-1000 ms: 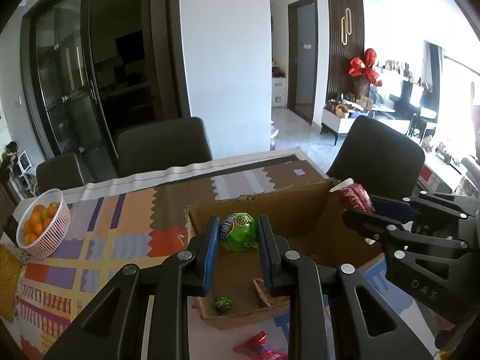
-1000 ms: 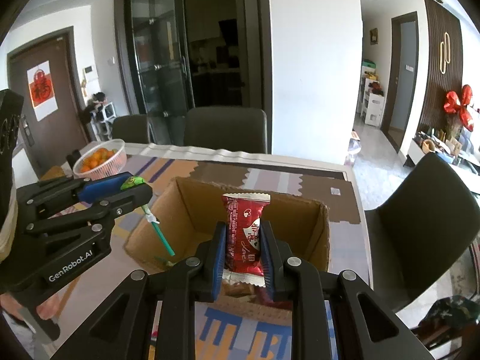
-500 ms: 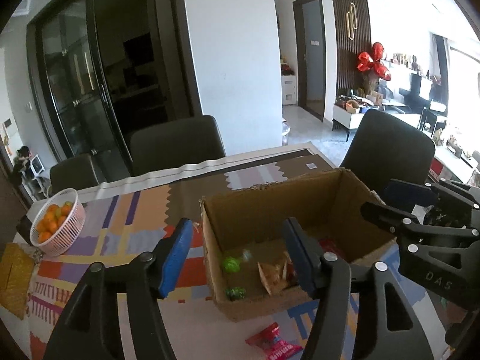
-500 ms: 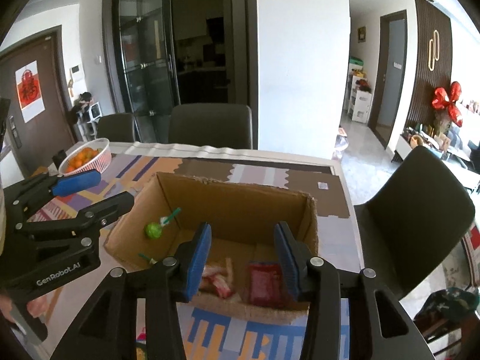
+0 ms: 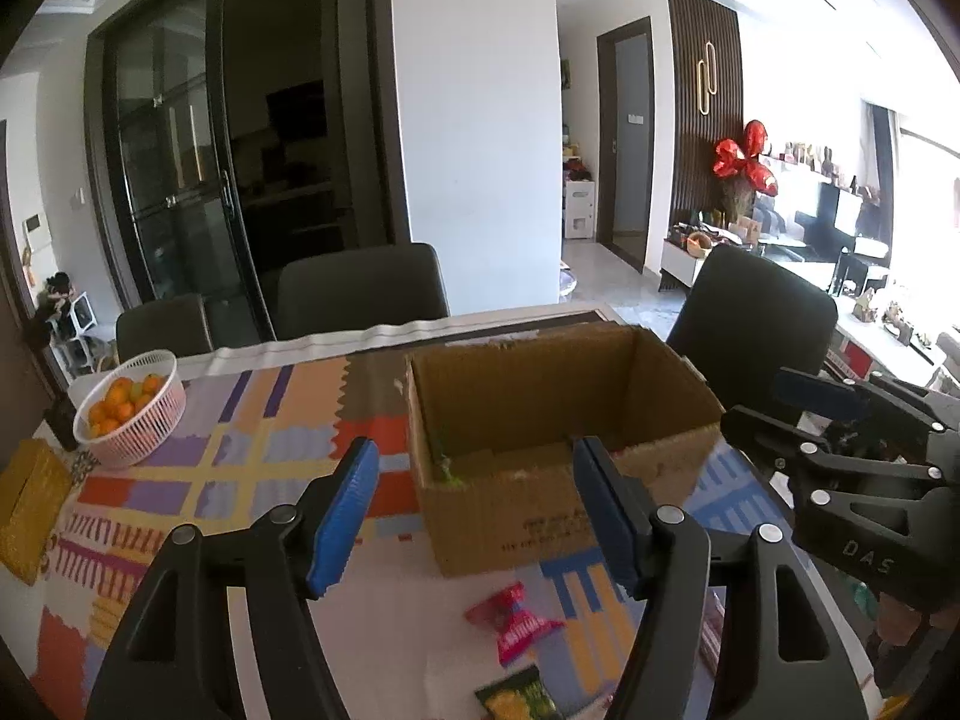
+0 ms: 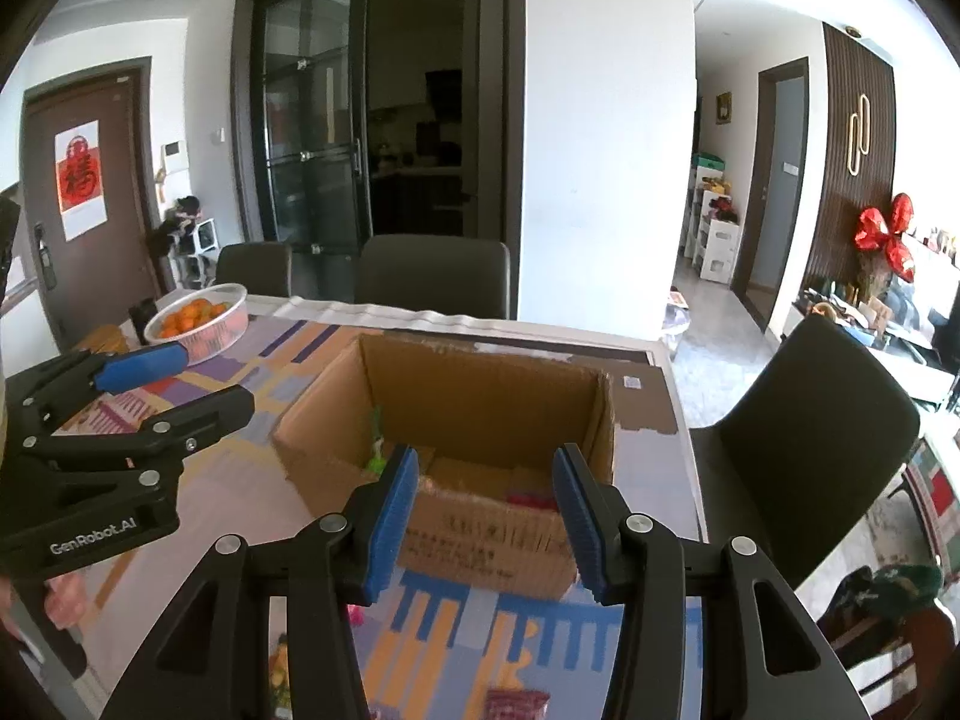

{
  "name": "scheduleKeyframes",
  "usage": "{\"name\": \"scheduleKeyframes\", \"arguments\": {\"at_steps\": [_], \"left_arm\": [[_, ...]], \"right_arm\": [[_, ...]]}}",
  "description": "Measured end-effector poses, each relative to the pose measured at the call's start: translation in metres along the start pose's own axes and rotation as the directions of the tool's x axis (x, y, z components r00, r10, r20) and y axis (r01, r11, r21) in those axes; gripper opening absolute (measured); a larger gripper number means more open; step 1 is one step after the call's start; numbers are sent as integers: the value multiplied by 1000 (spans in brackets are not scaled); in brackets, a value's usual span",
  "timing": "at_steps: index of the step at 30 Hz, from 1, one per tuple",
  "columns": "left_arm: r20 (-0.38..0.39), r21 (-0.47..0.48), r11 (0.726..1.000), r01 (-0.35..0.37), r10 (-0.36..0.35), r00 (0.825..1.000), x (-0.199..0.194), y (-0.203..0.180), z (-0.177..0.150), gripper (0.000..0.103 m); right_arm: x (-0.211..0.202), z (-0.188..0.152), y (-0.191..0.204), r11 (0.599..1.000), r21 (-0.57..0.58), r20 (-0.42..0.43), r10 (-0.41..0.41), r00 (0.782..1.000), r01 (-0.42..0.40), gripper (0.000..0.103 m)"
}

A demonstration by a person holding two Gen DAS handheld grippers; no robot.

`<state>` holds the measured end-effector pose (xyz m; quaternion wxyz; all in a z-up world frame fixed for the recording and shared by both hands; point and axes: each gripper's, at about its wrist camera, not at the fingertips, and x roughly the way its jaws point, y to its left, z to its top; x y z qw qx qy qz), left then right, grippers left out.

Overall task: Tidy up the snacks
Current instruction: 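Move both tools back down to the snacks on the table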

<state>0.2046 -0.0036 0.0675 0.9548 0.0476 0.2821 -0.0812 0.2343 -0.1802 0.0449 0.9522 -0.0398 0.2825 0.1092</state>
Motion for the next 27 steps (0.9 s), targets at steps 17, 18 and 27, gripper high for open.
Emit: {"name": "scheduleKeyframes", "arguments": {"at_steps": [17, 18, 27], "left_arm": [[-138, -24, 1000, -17, 13, 990, -27, -9, -87, 69], [-151, -28, 1000, -12, 8, 988, -26, -9, -91, 69], [-279, -40, 999, -1, -10, 960, -13, -14, -140, 69]], "right_arm": [[-18, -72, 22, 998, -21, -97, 58, 994, -61, 48], [-18, -77, 22, 998, -18, -107, 63, 992, -65, 48], [-9, -123, 31, 994, -21, -210, 99, 973, -106, 48]]}}
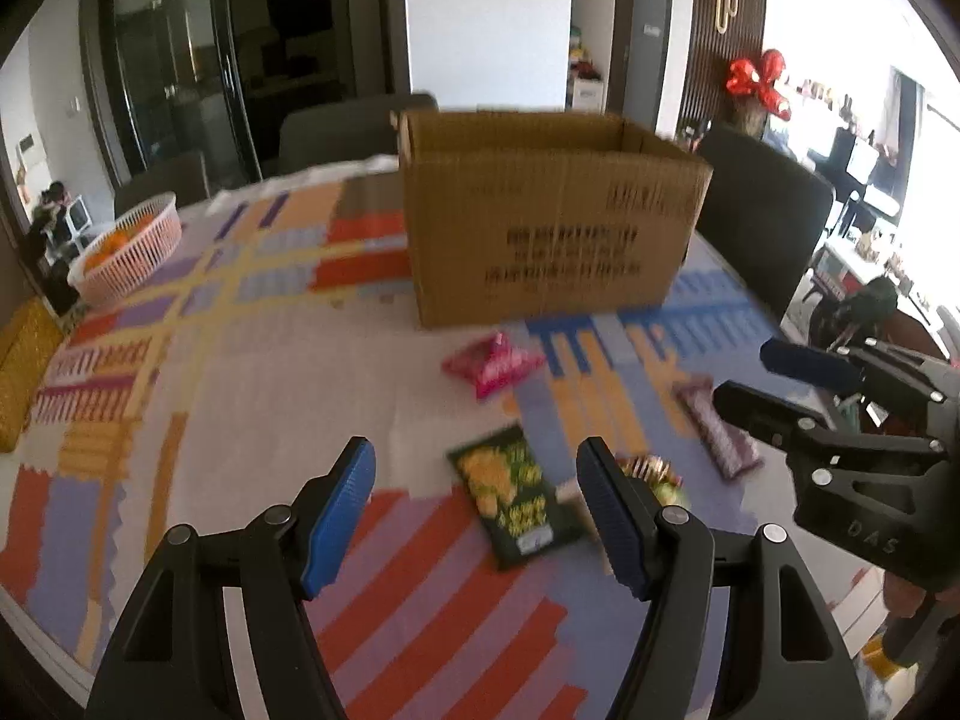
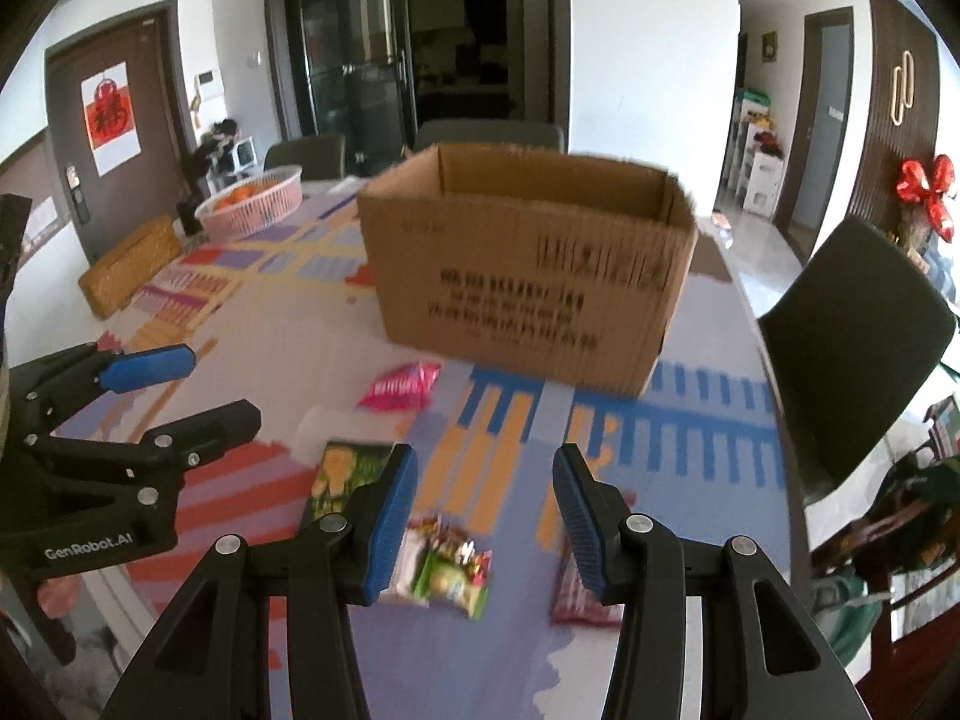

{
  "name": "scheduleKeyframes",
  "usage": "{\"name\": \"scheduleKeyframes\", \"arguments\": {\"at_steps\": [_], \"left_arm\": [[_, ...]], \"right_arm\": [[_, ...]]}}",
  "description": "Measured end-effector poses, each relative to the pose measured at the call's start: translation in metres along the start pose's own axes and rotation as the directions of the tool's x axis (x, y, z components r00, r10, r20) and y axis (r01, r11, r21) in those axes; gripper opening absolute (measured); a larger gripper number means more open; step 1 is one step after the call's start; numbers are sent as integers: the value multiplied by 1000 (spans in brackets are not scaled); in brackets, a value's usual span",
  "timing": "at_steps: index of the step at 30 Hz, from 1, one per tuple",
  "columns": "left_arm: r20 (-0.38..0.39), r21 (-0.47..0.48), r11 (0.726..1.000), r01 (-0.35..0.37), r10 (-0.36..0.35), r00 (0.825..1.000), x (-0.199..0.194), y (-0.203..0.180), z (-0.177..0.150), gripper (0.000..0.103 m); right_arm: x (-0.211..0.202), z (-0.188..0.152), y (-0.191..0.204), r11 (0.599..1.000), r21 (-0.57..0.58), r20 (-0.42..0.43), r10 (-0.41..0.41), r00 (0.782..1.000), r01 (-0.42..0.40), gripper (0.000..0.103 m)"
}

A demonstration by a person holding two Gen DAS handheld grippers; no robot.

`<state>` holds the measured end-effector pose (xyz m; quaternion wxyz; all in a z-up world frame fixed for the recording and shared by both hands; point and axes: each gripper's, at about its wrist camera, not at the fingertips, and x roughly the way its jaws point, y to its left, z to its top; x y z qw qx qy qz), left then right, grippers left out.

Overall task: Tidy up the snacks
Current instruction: 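Move both tools back down to the snacks on the table, then grasp the green cracker bag with the left tool while the right tool grasps the gold-wrapped candy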

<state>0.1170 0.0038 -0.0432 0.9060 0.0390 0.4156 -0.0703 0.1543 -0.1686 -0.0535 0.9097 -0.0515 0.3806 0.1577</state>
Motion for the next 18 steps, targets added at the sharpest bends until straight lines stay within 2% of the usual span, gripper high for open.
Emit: {"name": "scheduleKeyframes", "arguments": {"at_steps": [8, 18], "left_arm": [[-106, 0, 1000, 21, -21, 994, 28, -6, -23, 69], [-184, -1, 999, 43, -43, 982, 60, -13, -31, 69]], "right_arm": [[17, -23, 8, 999, -29, -78, 29, 997, -32, 48], [38, -38, 4, 999, -3, -151, 50, 987, -51, 48]]}}
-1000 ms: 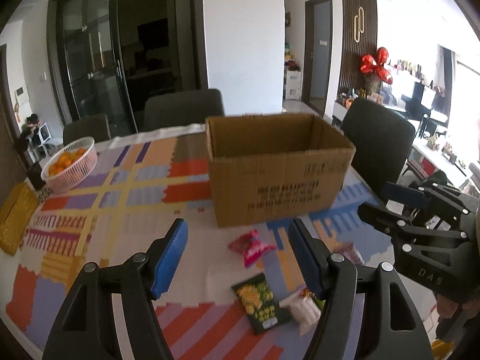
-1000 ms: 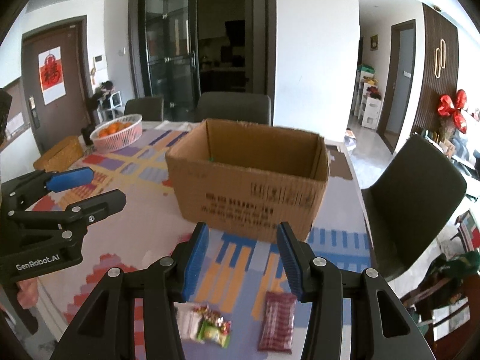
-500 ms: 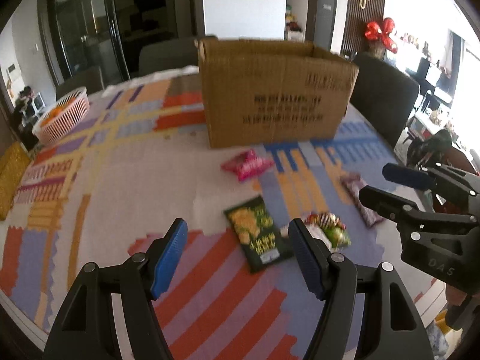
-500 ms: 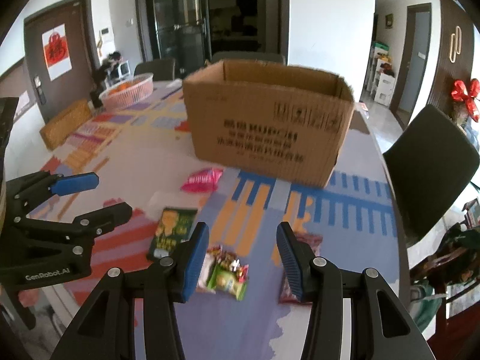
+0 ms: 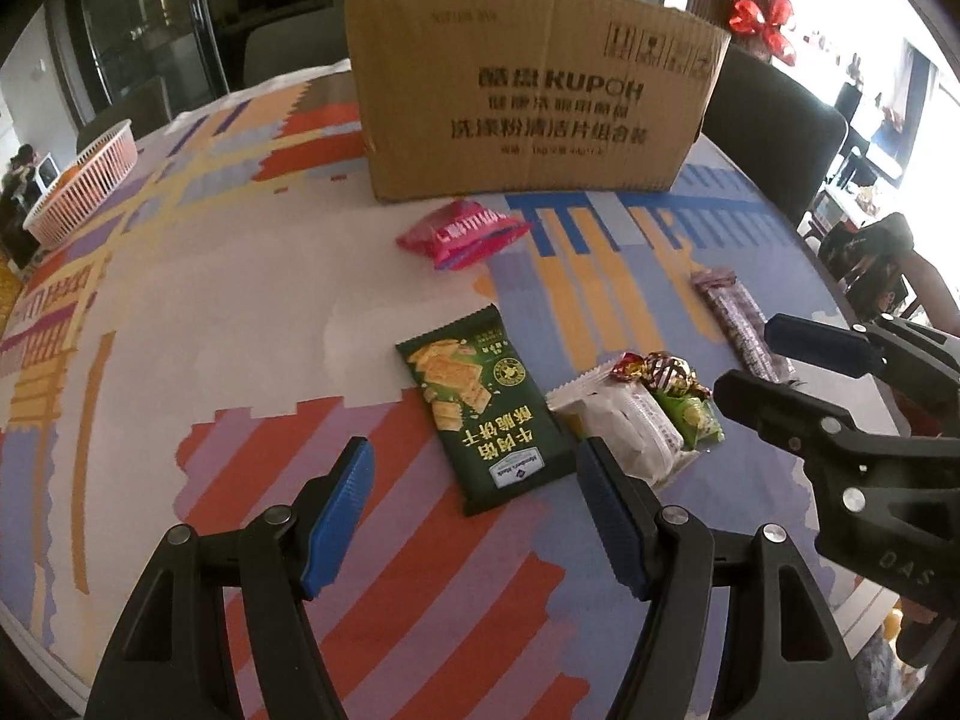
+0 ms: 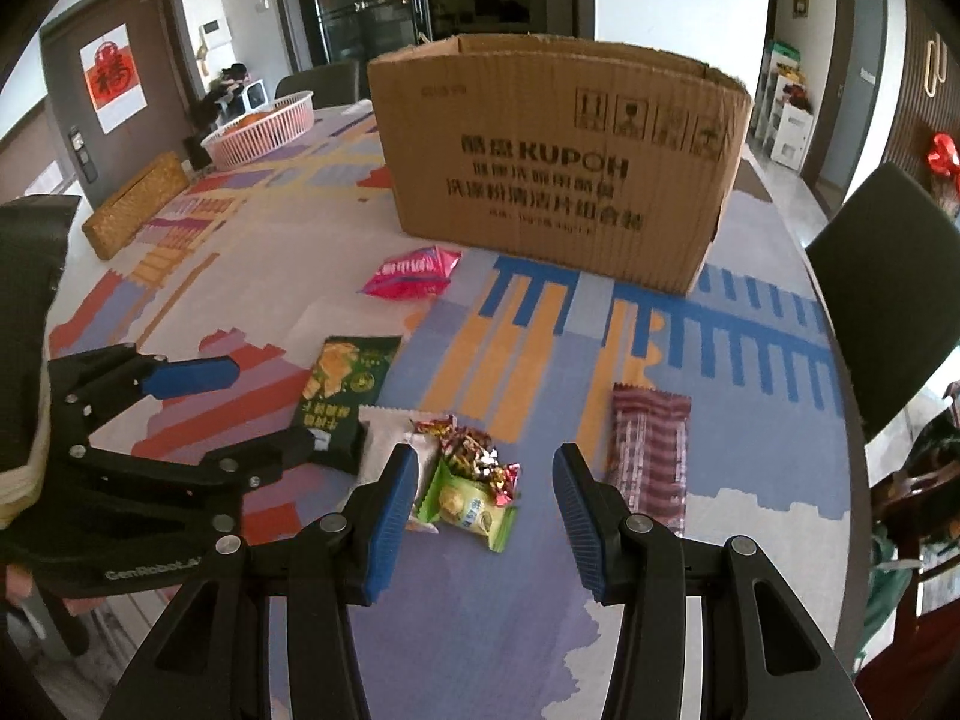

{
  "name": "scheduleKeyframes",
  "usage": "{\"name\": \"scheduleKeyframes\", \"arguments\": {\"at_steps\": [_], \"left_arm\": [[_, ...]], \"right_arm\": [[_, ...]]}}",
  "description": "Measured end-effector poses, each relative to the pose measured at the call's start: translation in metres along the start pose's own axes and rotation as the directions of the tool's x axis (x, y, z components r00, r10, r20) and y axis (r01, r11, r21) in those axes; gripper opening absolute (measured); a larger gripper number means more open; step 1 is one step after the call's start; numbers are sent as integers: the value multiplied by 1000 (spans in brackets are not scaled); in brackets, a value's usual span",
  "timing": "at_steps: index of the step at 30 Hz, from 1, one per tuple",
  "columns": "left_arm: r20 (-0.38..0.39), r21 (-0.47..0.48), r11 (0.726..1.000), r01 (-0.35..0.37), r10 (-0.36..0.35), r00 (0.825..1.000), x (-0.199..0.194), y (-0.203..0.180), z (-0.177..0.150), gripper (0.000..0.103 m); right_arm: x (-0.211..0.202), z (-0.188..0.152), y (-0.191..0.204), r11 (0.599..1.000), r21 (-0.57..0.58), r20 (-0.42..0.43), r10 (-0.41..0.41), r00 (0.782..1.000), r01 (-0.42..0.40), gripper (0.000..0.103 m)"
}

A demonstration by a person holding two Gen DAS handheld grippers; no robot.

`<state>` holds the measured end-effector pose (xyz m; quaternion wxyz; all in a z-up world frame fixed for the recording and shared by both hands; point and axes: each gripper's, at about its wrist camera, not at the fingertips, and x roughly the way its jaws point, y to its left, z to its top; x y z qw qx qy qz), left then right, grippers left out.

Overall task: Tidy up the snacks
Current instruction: 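Grasp the green cracker bag with the left tool while the right tool grasps the gold-wrapped candy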

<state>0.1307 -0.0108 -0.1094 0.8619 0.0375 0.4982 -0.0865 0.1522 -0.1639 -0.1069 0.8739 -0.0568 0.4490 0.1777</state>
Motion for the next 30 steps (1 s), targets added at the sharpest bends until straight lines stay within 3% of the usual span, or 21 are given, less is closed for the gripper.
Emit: {"name": "scheduleKeyframes", "arguments": {"at_steps": [22, 30], "left_arm": [[-38, -27, 998, -53, 52, 998, 32, 9, 10, 68], [-40, -20, 999, -30, 29, 999, 37, 8, 14, 46]], "right_arm": [[34, 3, -2, 1000, 3, -70, 6, 998, -6, 48], [50, 8, -7, 999, 26, -94, 39, 995, -37, 40]]}}
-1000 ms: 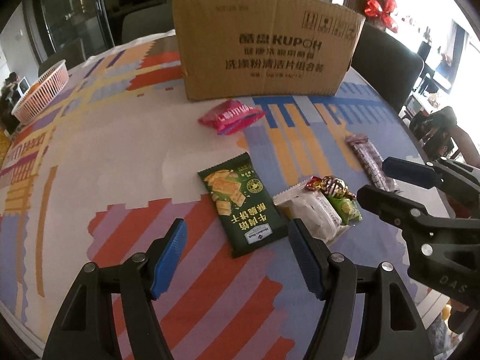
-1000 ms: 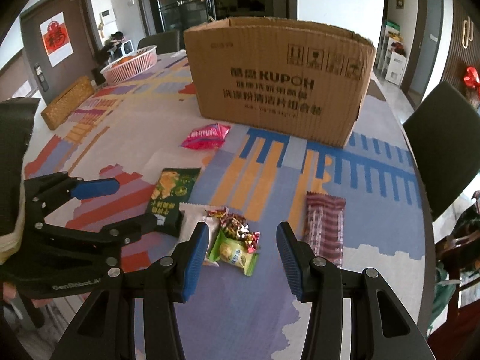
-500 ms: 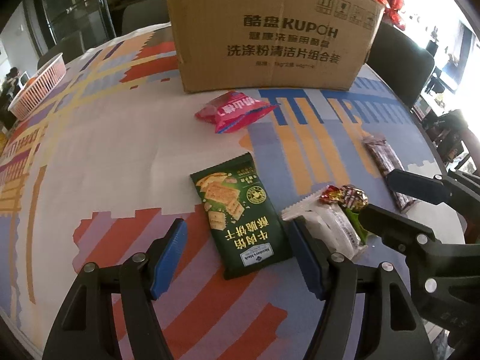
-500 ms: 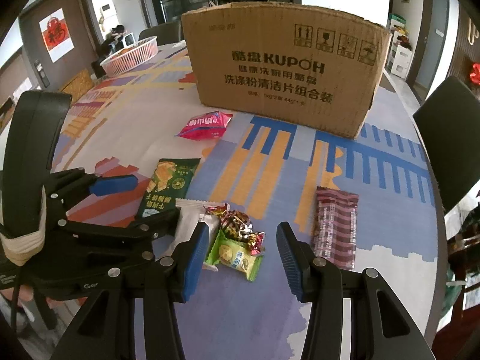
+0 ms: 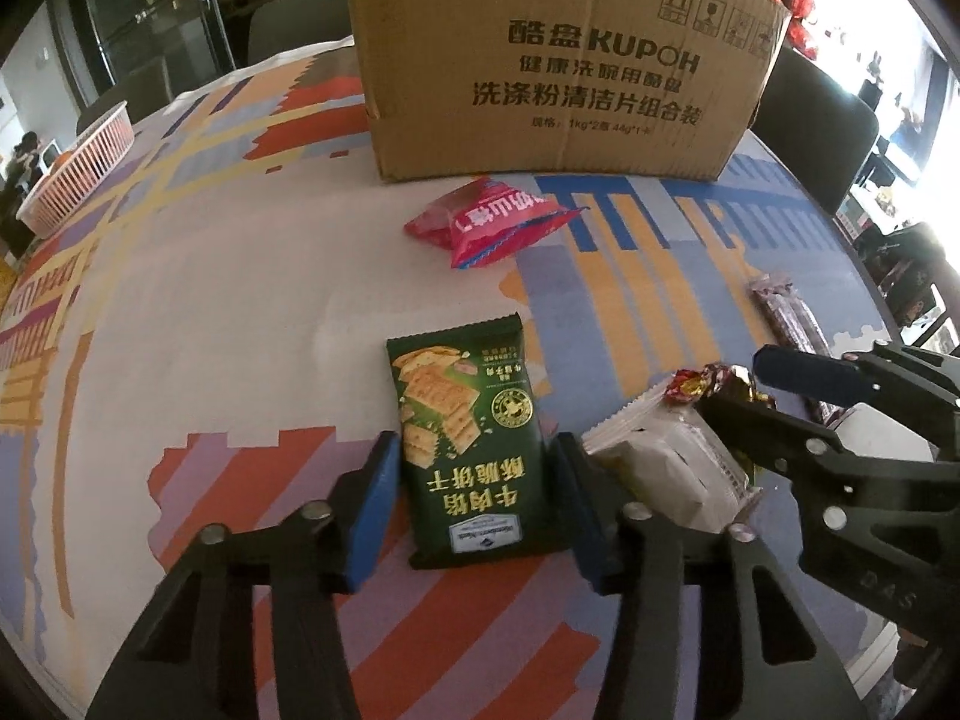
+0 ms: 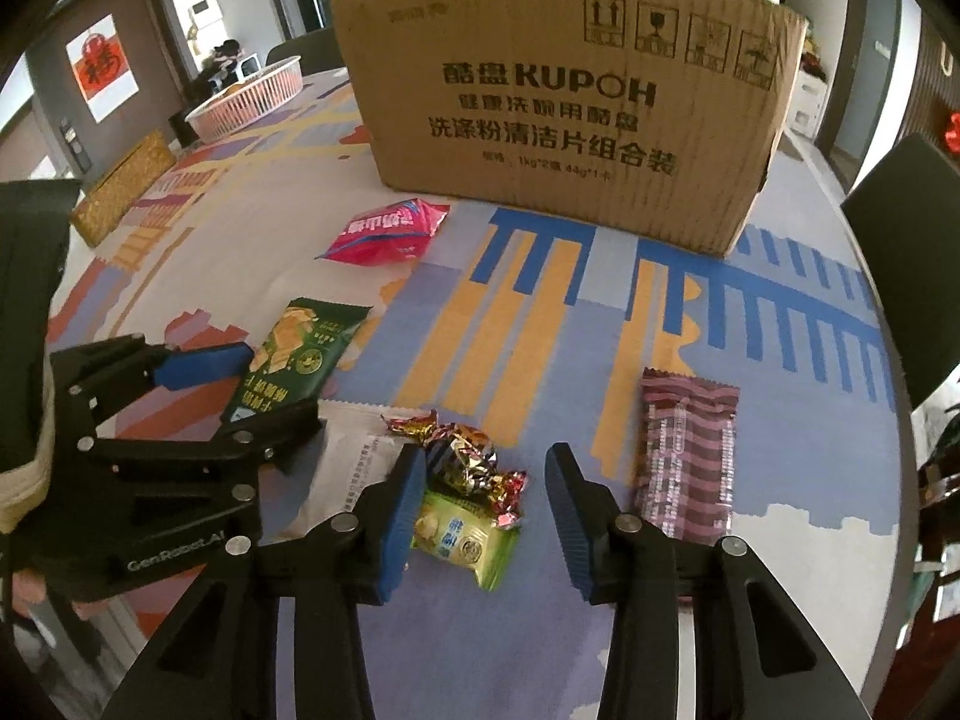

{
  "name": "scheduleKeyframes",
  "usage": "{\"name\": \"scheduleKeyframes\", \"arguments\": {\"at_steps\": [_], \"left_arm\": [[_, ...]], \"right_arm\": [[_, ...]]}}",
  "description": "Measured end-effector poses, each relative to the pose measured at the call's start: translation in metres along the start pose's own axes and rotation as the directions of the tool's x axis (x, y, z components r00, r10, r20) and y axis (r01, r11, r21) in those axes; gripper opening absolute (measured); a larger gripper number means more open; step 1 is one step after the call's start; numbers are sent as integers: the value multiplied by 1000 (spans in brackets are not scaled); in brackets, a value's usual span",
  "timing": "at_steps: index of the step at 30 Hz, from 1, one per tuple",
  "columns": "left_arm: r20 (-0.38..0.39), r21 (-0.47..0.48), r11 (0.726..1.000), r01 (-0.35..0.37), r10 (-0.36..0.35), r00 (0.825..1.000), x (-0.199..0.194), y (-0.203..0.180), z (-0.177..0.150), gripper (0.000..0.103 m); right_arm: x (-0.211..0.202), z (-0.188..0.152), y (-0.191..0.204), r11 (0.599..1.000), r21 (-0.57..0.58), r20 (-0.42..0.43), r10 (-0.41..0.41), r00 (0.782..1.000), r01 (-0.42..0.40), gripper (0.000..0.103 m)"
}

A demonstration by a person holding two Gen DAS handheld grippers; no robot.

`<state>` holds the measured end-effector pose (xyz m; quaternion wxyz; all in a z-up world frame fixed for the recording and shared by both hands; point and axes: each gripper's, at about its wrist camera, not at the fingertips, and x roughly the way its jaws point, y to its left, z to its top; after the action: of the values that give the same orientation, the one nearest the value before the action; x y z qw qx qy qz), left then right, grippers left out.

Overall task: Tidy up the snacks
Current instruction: 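Grasp the green cracker bag with the left tool while the right tool grasps the gold-wrapped candy, then lift and carry the cracker bag and gold candy over the box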

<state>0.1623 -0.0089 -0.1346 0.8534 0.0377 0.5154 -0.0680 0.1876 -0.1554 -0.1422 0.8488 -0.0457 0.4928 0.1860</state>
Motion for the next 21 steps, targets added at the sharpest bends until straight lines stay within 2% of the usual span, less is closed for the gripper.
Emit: {"name": "scheduleKeyframes", "arguments": {"at_steps": [10, 21], "left_arm": [[0, -10, 1000, 12, -12, 1000, -3, 3, -2, 44], [86, -11, 1000, 5, -4, 996, -37, 2, 0, 44]], "right_arm": [[10, 4, 3, 1000, -15, -10, -5, 1000, 5, 30], [-14, 2, 1, 1000, 8, 58, -25, 998, 24, 29]]}}
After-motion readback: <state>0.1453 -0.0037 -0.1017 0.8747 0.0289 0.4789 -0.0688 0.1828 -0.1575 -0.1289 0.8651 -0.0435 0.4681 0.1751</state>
